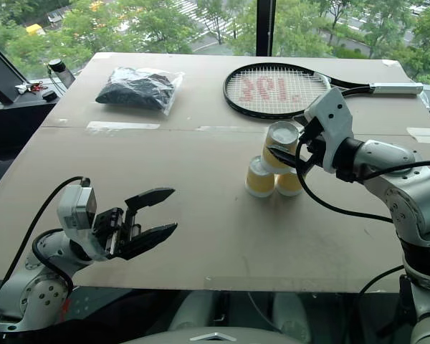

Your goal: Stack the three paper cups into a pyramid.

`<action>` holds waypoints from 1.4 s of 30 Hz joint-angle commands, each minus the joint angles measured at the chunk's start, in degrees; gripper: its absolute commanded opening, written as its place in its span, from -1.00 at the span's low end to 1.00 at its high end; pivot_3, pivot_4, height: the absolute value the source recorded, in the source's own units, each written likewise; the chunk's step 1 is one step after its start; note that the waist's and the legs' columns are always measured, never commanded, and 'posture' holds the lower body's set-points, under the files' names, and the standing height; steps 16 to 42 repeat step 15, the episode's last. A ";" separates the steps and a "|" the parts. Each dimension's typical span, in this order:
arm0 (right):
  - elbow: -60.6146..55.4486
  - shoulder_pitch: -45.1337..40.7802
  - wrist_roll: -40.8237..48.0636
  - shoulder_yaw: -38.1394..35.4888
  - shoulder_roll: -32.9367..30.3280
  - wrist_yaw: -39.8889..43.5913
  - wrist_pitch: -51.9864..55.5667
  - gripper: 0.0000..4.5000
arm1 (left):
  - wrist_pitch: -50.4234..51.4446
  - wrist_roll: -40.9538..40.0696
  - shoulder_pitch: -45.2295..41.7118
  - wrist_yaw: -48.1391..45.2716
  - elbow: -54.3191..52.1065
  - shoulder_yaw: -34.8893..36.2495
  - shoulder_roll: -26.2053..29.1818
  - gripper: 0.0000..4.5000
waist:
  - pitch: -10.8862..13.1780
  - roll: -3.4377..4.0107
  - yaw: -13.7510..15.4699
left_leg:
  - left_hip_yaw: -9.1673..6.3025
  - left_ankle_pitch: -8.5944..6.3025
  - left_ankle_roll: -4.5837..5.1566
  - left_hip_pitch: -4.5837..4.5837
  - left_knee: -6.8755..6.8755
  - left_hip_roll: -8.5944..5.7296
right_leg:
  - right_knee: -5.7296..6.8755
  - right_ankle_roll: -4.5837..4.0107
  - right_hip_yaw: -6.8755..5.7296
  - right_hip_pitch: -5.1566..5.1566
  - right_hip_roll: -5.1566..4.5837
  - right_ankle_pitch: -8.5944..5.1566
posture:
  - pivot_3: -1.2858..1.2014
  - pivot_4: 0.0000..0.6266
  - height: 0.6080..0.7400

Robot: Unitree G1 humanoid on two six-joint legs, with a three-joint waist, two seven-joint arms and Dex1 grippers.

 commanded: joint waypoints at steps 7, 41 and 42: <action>-2.86 30.35 3.45 -23.92 -1.07 20.63 -17.57 0.99 | 5.51 0.54 1.96 12.93 0.81 3.90 0.88 1.00 | -0.05 -0.09 0.61 | -0.18 0.00 0.01 -0.10 0.03 -0.01 | -0.06 0.00 -0.18 0.07 -0.01 0.00 | 0.03 -0.52 1.00; 6.73 51.02 -4.75 -25.81 3.83 27.37 -31.99 0.99 | 4.32 5.82 7.84 16.33 1.74 5.57 0.91 1.00 | -0.07 -0.09 0.69 | -0.05 -0.01 0.01 0.33 -0.01 0.02 | 0.01 -0.03 -0.05 0.36 0.01 -0.02 | 0.03 -0.52 1.00; 6.73 51.02 -4.75 -25.81 3.83 27.37 -31.99 0.99 | 4.32 5.82 7.84 16.33 1.74 5.57 0.91 1.00 | -0.07 -0.09 0.69 | -0.05 -0.01 0.01 0.33 -0.01 0.02 | 0.01 -0.03 -0.05 0.36 0.01 -0.02 | 0.03 -0.52 1.00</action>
